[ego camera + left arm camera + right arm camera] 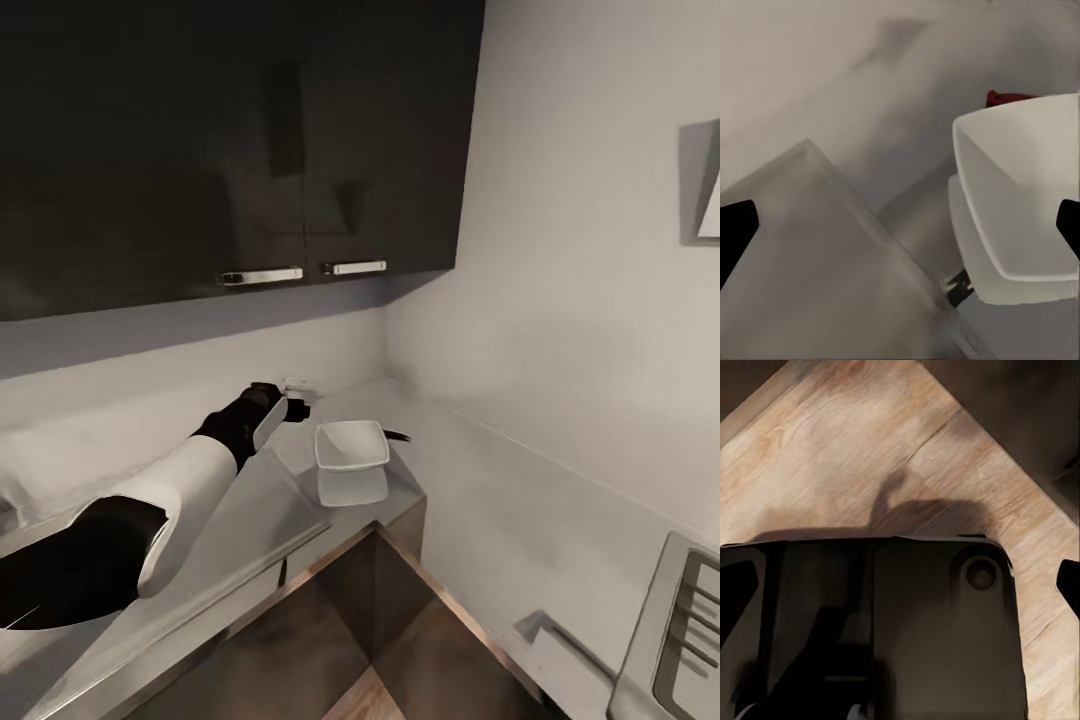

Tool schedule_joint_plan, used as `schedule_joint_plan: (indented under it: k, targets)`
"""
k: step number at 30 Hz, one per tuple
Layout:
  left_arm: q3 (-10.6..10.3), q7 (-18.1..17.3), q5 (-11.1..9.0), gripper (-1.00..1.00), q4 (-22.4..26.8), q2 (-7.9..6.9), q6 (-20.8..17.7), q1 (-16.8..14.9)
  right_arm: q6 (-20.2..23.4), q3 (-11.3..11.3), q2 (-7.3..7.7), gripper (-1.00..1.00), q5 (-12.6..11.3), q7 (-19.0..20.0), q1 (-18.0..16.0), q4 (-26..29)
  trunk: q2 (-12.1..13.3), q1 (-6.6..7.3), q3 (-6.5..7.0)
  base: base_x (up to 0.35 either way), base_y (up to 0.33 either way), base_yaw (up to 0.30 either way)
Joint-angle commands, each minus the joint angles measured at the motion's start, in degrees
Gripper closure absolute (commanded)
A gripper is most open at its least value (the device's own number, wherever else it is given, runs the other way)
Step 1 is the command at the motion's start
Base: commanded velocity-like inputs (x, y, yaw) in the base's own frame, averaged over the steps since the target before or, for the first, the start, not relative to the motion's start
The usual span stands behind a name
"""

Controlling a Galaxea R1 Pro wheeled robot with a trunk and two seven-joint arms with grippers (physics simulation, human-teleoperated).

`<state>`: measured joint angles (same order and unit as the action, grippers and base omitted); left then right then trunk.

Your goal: In the kitchen, take the Vidalia onion out of the sink, dice it on the chopping board with the paring knife, put the diced onion into the bowl on the countertop, then place both the paring knife and the chopping board into the sink.

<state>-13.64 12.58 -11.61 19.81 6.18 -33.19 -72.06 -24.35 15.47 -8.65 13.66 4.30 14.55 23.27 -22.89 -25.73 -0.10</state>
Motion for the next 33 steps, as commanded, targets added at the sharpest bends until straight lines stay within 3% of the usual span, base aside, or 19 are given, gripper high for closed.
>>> schedule_joint_plan:
  k: [1, 9, 17, 25, 33]
  targets:
    - [-0.42, 0.43, -0.61, -1.0, 0.06, -0.02, -0.2, -0.01, -0.08, 0.5, -0.03, -1.0, 0.31, 0.2, 0.04, 0.1, -0.03, -0.05, -0.01, 0.246, -0.136, 0.087]
    - [-0.43, 0.43, -0.61, -1.0, 0.06, -0.03, -0.2, -0.01, 1.15, 0.39, -0.06, -1.0, 0.24, -9.51, 0.04, -0.05, -0.03, -0.05, -0.01, 0.151, -0.106, 0.02]
    - [-0.35, 0.43, -0.61, -1.0, 0.06, -0.36, -0.2, -0.01, 5.48, 0.28, -0.1, -1.0, 0.22, -9.58, 0.04, -1.53, -0.03, -0.05, -0.01, 0.055, 0.08, 0.0]
    - [-0.36, 0.43, -0.61, -1.0, 0.06, -0.62, -0.2, -0.01, 6.13, 0.27, -0.06, -1.0, 0.22, -9.56, 0.04, -1.83, -0.03, -0.05, -0.01, 0.098, 0.225, 0.0]
    - [-0.42, 0.43, -0.61, -1.0, 0.06, -0.51, -0.2, -0.01, 6.11, 0.27, 0.03, -1.0, 0.22, -9.49, 0.04, -1.83, -0.03, -0.05, -0.01, 0.072, 0.041, 0.0]
